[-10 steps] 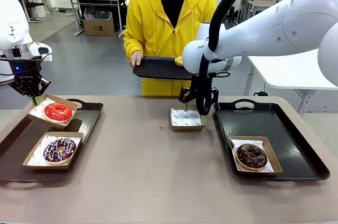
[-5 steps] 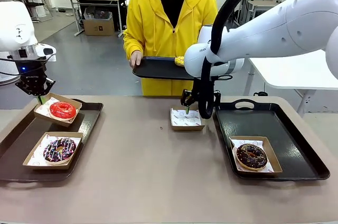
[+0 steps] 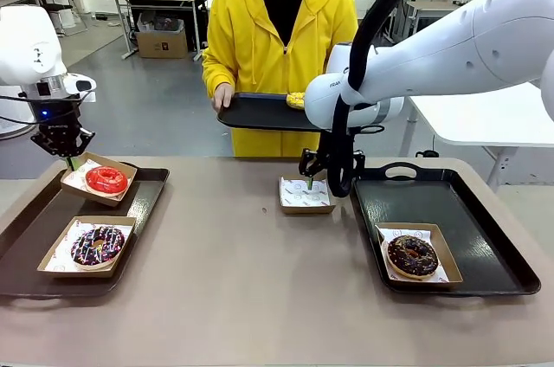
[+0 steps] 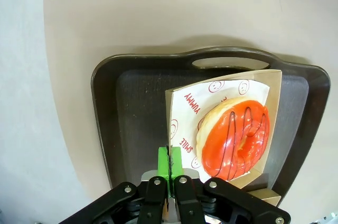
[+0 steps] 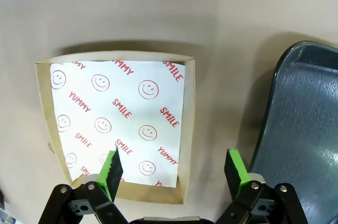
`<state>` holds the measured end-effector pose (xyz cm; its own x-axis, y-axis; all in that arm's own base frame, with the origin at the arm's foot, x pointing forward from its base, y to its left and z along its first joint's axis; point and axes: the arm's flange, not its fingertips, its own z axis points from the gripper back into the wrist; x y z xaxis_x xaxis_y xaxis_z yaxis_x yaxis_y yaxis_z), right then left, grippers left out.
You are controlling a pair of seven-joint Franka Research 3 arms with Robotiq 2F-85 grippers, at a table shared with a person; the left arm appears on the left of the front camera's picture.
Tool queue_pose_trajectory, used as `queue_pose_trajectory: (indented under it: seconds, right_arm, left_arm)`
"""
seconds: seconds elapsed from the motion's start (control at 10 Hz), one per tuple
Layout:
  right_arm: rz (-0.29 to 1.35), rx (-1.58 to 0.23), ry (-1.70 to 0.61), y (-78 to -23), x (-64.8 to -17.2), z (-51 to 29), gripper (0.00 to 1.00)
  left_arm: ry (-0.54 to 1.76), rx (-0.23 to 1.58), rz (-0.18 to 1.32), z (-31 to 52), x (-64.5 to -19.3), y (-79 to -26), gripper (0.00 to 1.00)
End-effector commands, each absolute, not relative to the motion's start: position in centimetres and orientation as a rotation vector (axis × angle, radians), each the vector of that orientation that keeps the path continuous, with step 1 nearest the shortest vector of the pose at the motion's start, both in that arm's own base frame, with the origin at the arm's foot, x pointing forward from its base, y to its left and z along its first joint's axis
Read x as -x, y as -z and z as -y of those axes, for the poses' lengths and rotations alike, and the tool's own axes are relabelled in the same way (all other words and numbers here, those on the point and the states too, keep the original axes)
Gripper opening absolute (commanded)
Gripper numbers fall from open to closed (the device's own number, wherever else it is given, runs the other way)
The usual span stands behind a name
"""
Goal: Individually package the donuts and arrange them on the tray.
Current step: Place the picked Paper togo box on the Handle tray while simultaneously picking up another Paper togo box from the table with the other hand.
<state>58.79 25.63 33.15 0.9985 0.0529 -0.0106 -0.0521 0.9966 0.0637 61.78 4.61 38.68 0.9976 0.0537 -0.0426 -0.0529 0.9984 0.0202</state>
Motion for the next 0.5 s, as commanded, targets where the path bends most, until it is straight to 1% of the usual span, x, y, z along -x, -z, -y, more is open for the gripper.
queue_pose_trajectory:
  seconds: [0.0, 0.1, 0.2, 0.3, 0.4]
  right_arm:
    - [0.005, -0.05, -0.024, -32.6, -58.9, -25.25, 1.0]
    - [-0.002, -0.054, -0.016, -32.3, -59.28, -25.07, 1.0]
    - [-0.01, -0.063, -0.028, -32.05, -59.47, -24.89, 0.93]
    - [-0.021, -0.063, -0.027, -31.83, -59.56, -24.83, 0.42]
    - [-0.024, -0.065, -0.022, -31.83, -59.6, -24.8, 0.35]
  left_arm:
    - [-0.04, 0.004, -0.056, -5.07, -62.33, -38.91, 0.01]
    - [-0.042, 0.001, -0.057, -5.04, -62.39, -38.78, 0.01]
    - [-0.043, 0.002, -0.061, -5.0, -62.38, -38.65, 0.22]
    - [-0.034, 0.004, -0.059, -4.99, -62.28, -38.59, 0.53]
    - [-0.028, 0.004, -0.06, -5.04, -62.22, -38.57, 0.74]
